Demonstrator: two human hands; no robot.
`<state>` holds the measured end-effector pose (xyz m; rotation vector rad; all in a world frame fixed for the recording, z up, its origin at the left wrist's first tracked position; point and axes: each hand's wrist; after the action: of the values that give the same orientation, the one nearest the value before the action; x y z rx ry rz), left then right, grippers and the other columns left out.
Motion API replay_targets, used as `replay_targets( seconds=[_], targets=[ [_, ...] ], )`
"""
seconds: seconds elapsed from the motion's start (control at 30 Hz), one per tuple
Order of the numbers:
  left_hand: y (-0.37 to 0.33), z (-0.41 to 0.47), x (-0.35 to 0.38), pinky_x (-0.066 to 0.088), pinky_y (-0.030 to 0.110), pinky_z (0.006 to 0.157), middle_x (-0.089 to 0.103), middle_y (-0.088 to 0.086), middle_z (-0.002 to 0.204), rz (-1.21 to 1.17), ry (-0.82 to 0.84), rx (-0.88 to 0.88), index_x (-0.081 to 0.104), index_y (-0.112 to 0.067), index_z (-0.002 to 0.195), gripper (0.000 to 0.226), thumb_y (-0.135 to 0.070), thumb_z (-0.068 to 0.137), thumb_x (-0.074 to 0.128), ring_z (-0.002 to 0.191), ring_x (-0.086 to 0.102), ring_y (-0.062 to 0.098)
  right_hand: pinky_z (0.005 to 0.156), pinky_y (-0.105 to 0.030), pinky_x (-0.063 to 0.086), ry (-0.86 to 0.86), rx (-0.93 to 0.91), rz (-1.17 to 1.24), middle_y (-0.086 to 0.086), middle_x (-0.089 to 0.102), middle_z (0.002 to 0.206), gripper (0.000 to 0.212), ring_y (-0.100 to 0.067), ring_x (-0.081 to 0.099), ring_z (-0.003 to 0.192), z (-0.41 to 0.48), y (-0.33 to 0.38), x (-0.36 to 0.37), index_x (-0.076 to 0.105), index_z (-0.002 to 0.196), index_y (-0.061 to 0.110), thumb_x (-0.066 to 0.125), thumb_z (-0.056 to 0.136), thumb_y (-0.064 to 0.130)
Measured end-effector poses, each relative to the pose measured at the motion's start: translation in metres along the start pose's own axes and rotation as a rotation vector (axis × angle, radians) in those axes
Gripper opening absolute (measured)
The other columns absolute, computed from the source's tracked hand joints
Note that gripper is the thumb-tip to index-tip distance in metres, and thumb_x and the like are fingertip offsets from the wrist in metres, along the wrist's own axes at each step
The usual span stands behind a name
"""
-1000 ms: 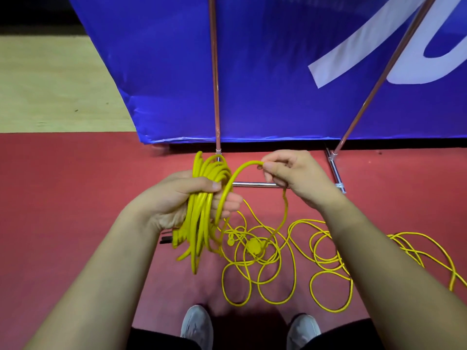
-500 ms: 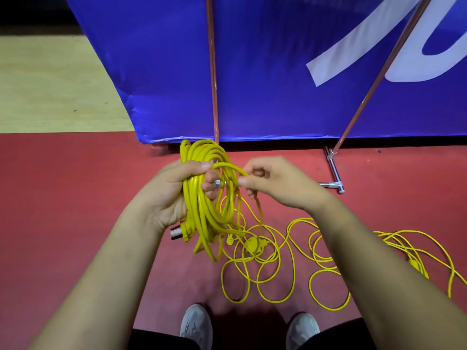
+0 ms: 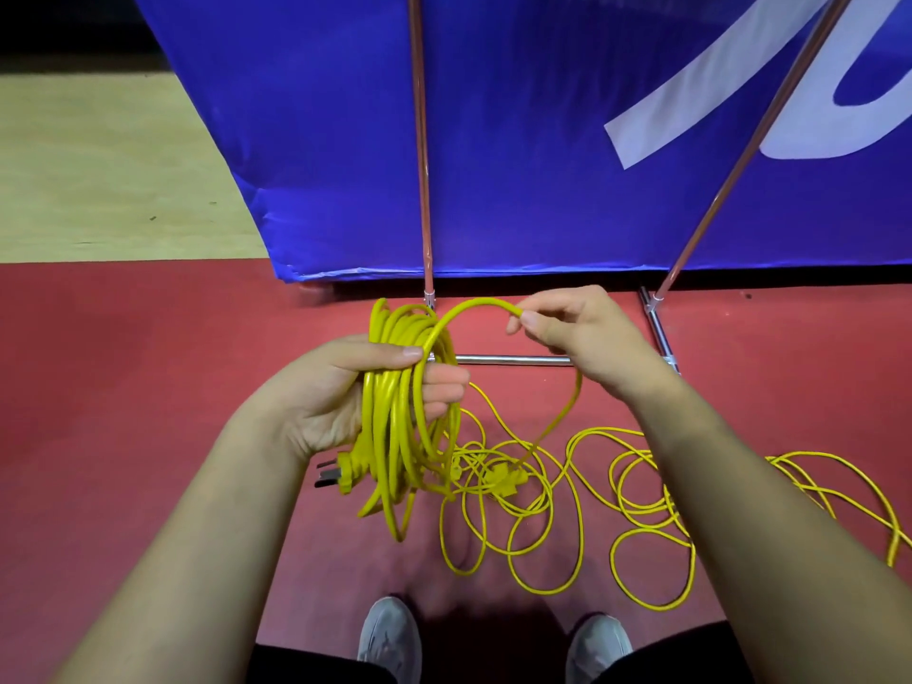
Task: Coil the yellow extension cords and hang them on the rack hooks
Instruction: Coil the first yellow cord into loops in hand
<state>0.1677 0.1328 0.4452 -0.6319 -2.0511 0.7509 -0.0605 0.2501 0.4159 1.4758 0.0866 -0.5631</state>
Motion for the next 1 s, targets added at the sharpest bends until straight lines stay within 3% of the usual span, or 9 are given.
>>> replay_targets(
  seconds=[0.2,0.33,0.43,0.5,0.6,0.73,0.8,0.87,1.0],
  targets=[
    [-0.003,-0.002,-0.004,0.059,0.042,0.065,0.072,0.025,0.089,-0.077,0.073,0.024,0.074,0.000,0.082,0.050,-0.008,0.036,0.092,0.077,0.073,0.033,0.055,-0.017,0.031,0.078,-0.062,-0.232,-0.005,0.057,0.065,0.017,-0.004,0.040,0.057,0.000,0.014,0.003,0.071,0.080,0.015,0.056,0.088,0.019],
    [0.002,0.002,-0.001,0.058,0.037,0.060,0.072,0.022,0.079,-0.021,0.042,-0.034,0.073,0.005,0.081,0.052,-0.015,0.036,0.091,0.067,0.072,0.028,0.063,-0.015,0.036,0.154,-0.076,-0.279,0.007,0.061,0.074,0.018,-0.003,0.051,0.067,0.000,0.021,0.005,0.069,0.080,0.022,0.058,0.091,0.011],
    [0.011,0.009,0.007,0.056,0.031,0.056,0.069,0.014,0.070,0.141,0.015,-0.044,0.073,0.000,0.076,0.025,-0.013,0.057,0.083,0.058,0.067,0.022,0.068,-0.010,0.034,0.205,-0.150,-0.348,0.012,0.054,0.074,0.015,0.003,0.050,0.074,0.000,0.029,0.019,0.071,0.086,0.013,0.057,0.090,0.013],
    [0.013,0.012,0.008,0.055,0.031,0.057,0.064,0.009,0.067,0.152,0.064,-0.011,0.070,-0.003,0.073,0.023,-0.012,0.057,0.085,0.056,0.063,0.019,0.070,-0.013,0.036,0.187,-0.193,-0.376,0.008,0.057,0.078,0.020,-0.001,0.050,0.077,0.001,0.033,0.025,0.071,0.089,0.009,0.055,0.089,0.021],
    [0.009,0.012,0.004,0.053,0.027,0.058,0.058,0.003,0.065,0.040,0.178,0.098,0.066,-0.007,0.069,0.024,-0.017,0.058,0.086,0.055,0.057,0.013,0.064,-0.018,0.038,0.184,-0.090,-0.268,-0.001,0.061,0.075,0.014,-0.004,0.049,0.068,0.001,0.022,0.018,0.068,0.087,0.009,0.062,0.092,0.021],
    [0.002,0.007,0.001,0.051,0.027,0.056,0.056,0.003,0.064,-0.023,0.209,0.189,0.064,-0.008,0.068,0.024,-0.015,0.059,0.085,0.053,0.054,0.012,0.066,-0.025,0.040,0.356,0.162,-0.270,0.001,0.059,0.070,0.015,-0.005,0.049,0.065,-0.008,-0.022,0.008,0.065,0.084,0.008,0.064,0.093,0.020],
    [0.000,0.006,-0.004,0.052,0.027,0.055,0.058,0.004,0.064,-0.007,0.162,0.141,0.066,-0.007,0.068,0.029,-0.016,0.053,0.089,0.053,0.056,0.013,0.075,-0.026,0.049,0.281,0.265,-0.008,-0.006,0.067,0.076,0.005,-0.013,0.063,0.072,-0.011,-0.038,0.007,0.063,0.090,0.007,0.063,0.092,0.012],
    [0.000,0.006,-0.005,0.054,0.028,0.054,0.062,0.007,0.064,0.068,0.095,0.046,0.069,-0.004,0.068,0.034,-0.017,0.046,0.092,0.054,0.061,0.015,0.064,-0.029,0.050,0.093,0.324,0.266,-0.011,0.059,0.069,0.005,-0.021,0.061,0.062,-0.009,-0.041,0.005,0.061,0.094,0.011,0.061,0.092,0.006],
    [0.007,0.005,0.001,0.053,0.027,0.052,0.067,0.006,0.061,0.277,-0.076,0.002,0.066,-0.002,0.080,0.023,-0.018,0.065,0.073,0.054,0.065,0.016,0.054,-0.028,0.034,-0.165,0.197,0.265,-0.007,0.049,0.063,0.011,-0.016,0.041,0.055,0.001,-0.033,0.001,0.069,0.085,0.014,0.064,0.089,0.005]
  ],
)
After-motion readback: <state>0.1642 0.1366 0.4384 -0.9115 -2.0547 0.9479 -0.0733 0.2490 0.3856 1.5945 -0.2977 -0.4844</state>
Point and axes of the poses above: each hand's wrist, its own z-axis towards the middle knuckle, its own x-axis out of the palm, y = z × x
